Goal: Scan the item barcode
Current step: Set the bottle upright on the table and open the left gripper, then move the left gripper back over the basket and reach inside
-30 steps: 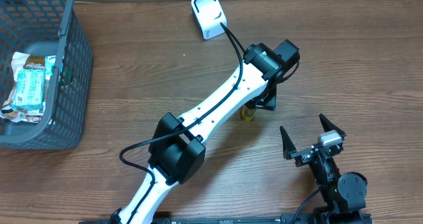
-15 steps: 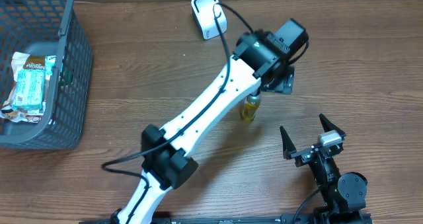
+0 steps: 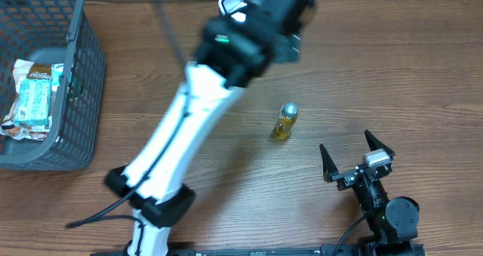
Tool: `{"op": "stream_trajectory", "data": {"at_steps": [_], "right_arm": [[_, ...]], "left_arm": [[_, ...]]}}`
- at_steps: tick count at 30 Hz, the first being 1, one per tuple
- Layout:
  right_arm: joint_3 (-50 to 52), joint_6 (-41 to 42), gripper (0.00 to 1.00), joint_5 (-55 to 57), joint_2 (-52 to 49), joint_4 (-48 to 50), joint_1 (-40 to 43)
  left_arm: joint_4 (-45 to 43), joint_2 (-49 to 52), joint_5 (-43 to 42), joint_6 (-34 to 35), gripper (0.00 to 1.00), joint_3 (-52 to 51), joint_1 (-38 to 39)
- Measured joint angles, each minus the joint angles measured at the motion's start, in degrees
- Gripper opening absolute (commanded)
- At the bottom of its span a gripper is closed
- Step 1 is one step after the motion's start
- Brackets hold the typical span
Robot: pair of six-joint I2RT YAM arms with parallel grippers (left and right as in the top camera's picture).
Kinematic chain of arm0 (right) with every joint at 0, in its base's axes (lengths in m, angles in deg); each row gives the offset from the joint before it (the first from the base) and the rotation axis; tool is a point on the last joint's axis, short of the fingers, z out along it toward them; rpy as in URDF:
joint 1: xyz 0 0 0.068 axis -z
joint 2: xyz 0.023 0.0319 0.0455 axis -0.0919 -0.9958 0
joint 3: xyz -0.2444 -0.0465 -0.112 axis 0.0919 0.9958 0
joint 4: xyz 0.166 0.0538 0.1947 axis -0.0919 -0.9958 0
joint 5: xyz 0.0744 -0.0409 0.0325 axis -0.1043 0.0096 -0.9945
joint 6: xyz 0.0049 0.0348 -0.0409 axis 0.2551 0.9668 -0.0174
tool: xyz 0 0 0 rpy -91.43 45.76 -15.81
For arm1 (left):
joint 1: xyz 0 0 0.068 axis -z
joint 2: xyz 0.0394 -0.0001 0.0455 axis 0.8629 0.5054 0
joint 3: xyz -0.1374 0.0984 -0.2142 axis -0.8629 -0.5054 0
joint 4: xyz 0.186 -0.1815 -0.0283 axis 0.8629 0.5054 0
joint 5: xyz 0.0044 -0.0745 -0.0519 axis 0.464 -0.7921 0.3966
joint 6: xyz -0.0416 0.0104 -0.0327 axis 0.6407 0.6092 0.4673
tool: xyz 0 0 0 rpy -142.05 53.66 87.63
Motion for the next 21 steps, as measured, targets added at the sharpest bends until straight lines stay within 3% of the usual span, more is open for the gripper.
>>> {"op": "stream_trajectory", "data": {"at_steps": [9,21], "right_arm": [[0.00,0.00,1.00,0.00,0.00,0.02,0.00],[0.00,0.00,1.00,0.02,0.00,0.02,0.00]], "left_arm": [[2.62,-8.20,5.97,-1.03,1.00,0.66,-16.17],[3.13,-9.01,7.23,-1.05,1.00,0.70,-38.53]]}}
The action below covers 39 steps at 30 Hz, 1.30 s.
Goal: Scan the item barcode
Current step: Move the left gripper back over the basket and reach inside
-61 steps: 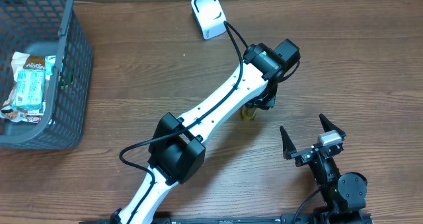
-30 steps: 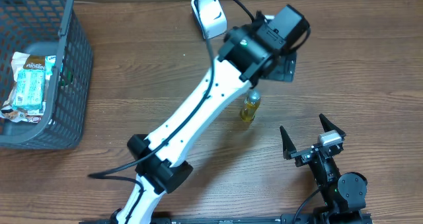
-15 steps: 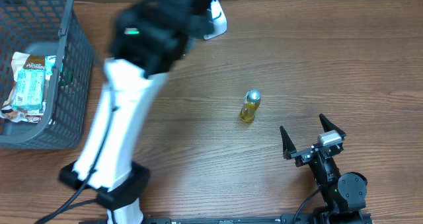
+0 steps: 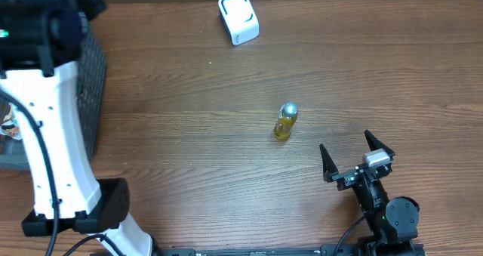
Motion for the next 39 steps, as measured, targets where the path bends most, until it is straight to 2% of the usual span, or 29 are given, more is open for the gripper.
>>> {"op": "stream_trajectory", "data": {"at_steps": [6,14,28,34,39], "right_arm": [[0.00,-0.02,1.00,-0.04,0.00,0.02,0.00],[0.00,0.00,1.00,-0.02,0.00,0.00,0.00],[0.00,-0.02,1.00,-0.02,0.00,0.00,0.00],[0.00,0.02,1.00,-0.02,0.00,0.00,0.00],[0.00,0.00,1.00,-0.04,0.00,-0.02,0.00]], "left_arm": [[0.13,0.00,-0.04,0.00,1.00,0.00,-7.63],[0.81,0.00,-0.68,0.00,1.00,0.00,-14.10],[3.65,3.67,-1.68,-0.31,1.00,0.00,-15.54],[5.31,7.54,-3.72,-5.97,1.00,0.00,-15.54],[5.40,10.62,-9.70,-13.49,1.00,0.00,-15.54]]}}
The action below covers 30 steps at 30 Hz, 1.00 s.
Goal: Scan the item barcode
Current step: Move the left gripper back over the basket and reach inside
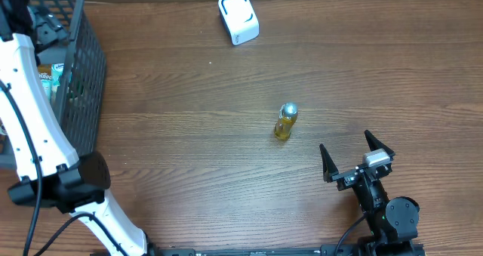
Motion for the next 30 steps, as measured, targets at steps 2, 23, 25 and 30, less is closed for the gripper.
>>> {"op": "stream_trajectory", "data": {"at_steps": [2,23,25,30], "right_arm": [[0.00,0.00,1.00,0.02,0.00,0.00,0.00],[0.00,-0.02,1.00,0.00,0.00,0.04,0.00],[0.00,-0.02,1.00,0.00,0.00,0.02,0.00],[0.00,-0.02,1.00,0.02,0.00,0.00,0.00]], "left_arm": [[0.04,1.27,-2.51,-2.78,1.00,0.00,0.00],[-2.95,13.46,-13.55,-11.04,1.00,0.87,-9.57],[-2.86,15.26,-15.08,-12.09,1.00,0.68,-10.54],[-2.19,18.32,-19.52,-15.80,1.00,0.68,-11.19]]}}
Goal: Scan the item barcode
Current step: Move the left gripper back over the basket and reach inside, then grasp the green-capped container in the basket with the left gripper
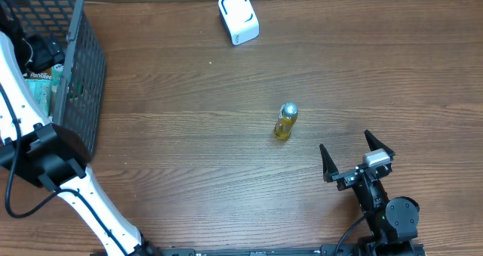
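Observation:
A white barcode scanner (pixel 238 16) stands at the back middle of the table. A small yellow bottle with a silver cap (pixel 285 121) lies right of centre. My left arm reaches over the grey mesh basket (pixel 81 75) at the far left. Its black gripper (pixel 39 50) is down inside, above a light packet (pixel 39 90); the fingers are too dark to tell open from shut. My right gripper (pixel 355 156) rests open near the front right, with nothing between its fingers.
The left arm's white links and black elbow (pixel 44 156) hang over the table's left front. Wooden tabletop (pixel 189 135) lies between basket, scanner and bottle.
My left gripper has sunk lower into the basket, nearer the packets, and the elbow has shifted left and back. Scanner, bottle and right arm have not moved.
My left arm was first stretched over the scanner at the back middle. Then it was at the far left over the basket, with the scanner uncovered on the table. Later its gripper was inside the basket, and now it sits deeper among the packets.

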Tool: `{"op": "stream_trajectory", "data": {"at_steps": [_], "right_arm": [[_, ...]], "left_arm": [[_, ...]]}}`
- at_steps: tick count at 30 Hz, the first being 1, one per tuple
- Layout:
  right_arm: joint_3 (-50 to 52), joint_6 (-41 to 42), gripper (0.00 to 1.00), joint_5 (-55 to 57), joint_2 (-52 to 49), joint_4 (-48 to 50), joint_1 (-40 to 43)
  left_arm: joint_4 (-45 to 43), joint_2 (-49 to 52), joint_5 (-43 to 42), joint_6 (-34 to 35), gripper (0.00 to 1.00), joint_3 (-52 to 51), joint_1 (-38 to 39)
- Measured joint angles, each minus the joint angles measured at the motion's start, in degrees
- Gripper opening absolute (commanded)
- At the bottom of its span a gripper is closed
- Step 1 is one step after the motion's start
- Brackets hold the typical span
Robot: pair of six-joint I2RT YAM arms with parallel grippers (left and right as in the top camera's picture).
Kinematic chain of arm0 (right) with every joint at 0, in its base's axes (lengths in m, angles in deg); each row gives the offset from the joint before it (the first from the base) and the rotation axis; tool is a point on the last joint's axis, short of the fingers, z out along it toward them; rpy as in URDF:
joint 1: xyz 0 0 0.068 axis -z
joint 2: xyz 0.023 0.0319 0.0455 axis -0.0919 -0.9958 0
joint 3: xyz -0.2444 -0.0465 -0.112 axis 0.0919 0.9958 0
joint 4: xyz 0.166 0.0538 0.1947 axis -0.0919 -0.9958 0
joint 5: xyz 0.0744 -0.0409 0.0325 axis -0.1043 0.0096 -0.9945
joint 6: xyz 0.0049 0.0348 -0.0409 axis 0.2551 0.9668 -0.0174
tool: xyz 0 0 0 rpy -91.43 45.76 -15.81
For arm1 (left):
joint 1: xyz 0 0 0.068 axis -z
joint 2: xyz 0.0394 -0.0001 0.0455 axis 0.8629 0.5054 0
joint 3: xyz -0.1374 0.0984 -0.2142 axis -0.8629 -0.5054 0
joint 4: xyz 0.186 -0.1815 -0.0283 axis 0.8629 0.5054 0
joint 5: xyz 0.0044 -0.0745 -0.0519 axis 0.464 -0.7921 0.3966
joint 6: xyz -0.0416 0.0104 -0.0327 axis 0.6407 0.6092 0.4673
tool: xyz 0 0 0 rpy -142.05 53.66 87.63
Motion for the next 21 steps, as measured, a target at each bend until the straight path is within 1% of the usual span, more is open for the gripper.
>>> {"op": "stream_trajectory", "data": {"at_steps": [5,12,15,19,21], "right_arm": [[0.00,0.02,1.00,0.00,0.00,0.02,0.00],[0.00,0.02,1.00,-0.02,0.00,0.02,0.00],[0.00,0.02,1.00,0.00,0.00,0.00,0.00],[0.00,0.02,1.00,0.00,0.00,0.02,0.00],[0.00,0.00,1.00,0.00,0.00,0.04,0.00]], "left_arm": [[1.14,2.78,-2.58,-2.21,1.00,0.00,0.00],[2.34,6.69,-3.48,-3.23,0.93,-0.13,0.11],[2.32,7.93,-3.45,-3.30,0.86,-0.13,0.13],[2.32,9.51,-3.74,-3.28,0.73,-0.13,0.52],[2.45,9.64,-3.74,-3.28,0.65,-0.13,0.79]]}}
